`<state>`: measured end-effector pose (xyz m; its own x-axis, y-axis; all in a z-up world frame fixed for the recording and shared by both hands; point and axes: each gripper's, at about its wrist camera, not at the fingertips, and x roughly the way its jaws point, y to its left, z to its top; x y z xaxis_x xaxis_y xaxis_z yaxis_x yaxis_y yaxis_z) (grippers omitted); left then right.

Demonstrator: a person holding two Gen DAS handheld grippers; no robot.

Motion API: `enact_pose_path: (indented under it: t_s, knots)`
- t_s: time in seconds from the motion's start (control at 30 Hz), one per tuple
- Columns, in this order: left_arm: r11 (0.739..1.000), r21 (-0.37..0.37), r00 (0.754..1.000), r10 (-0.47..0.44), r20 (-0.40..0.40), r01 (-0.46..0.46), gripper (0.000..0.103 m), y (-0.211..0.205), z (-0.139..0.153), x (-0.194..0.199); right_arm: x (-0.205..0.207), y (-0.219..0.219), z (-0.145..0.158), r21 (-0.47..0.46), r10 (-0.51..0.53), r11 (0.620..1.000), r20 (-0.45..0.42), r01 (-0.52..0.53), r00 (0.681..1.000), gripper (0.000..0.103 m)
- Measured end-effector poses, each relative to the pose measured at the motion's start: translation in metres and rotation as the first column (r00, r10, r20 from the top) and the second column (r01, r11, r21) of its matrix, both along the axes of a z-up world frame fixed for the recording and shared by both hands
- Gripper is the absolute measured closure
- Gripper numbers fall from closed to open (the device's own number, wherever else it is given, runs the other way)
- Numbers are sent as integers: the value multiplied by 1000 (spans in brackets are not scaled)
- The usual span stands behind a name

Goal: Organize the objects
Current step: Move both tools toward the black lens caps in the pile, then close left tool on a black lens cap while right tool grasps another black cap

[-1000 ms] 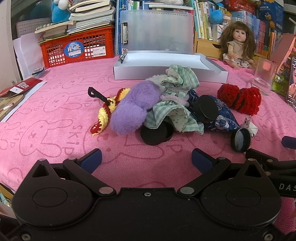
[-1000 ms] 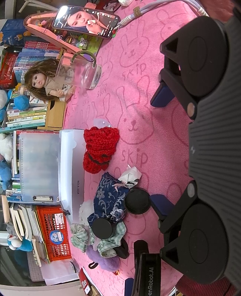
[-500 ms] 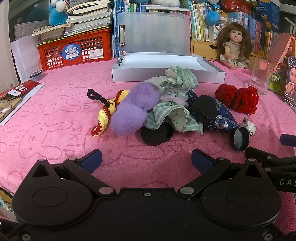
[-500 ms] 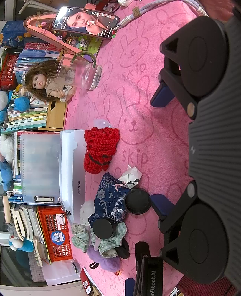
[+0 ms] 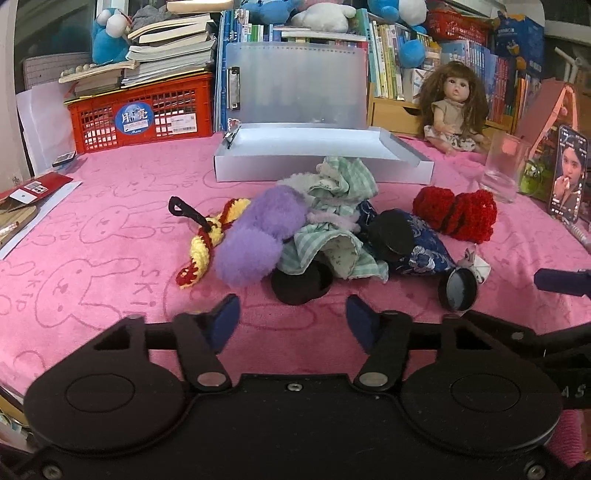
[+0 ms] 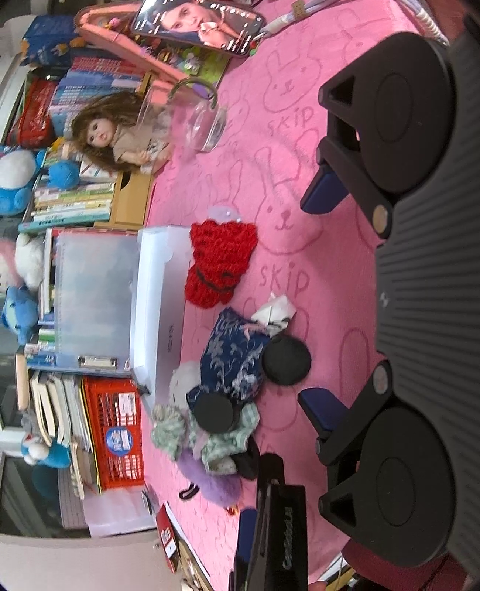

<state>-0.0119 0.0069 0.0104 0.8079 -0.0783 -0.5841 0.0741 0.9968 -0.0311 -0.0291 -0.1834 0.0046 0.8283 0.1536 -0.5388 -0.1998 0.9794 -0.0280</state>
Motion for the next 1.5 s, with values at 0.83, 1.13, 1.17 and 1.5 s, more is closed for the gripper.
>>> enact_pose_path:
  t_s: [0.83, 1.13, 1.17, 1.5]
  knots:
    - [998, -60, 1000, -19, 1, 19, 65, 9, 3, 21, -1, 27, 5, 51, 153, 987, -3, -153, 988, 47]
    - [995, -104, 1000, -13, -7, 12, 73, 13, 1, 23, 8, 24, 4, 72, 123, 990, -20, -121, 992, 65]
    - [995, -99, 1000, -15, -3, 14, 73, 12, 1, 21, 8, 23, 4, 78, 123, 990, -21, -121, 992, 65]
    - [996, -61, 997, -63, 43, 65, 73, -2, 11, -5, 4, 23, 7, 90, 119, 989, -8, -118, 993, 65]
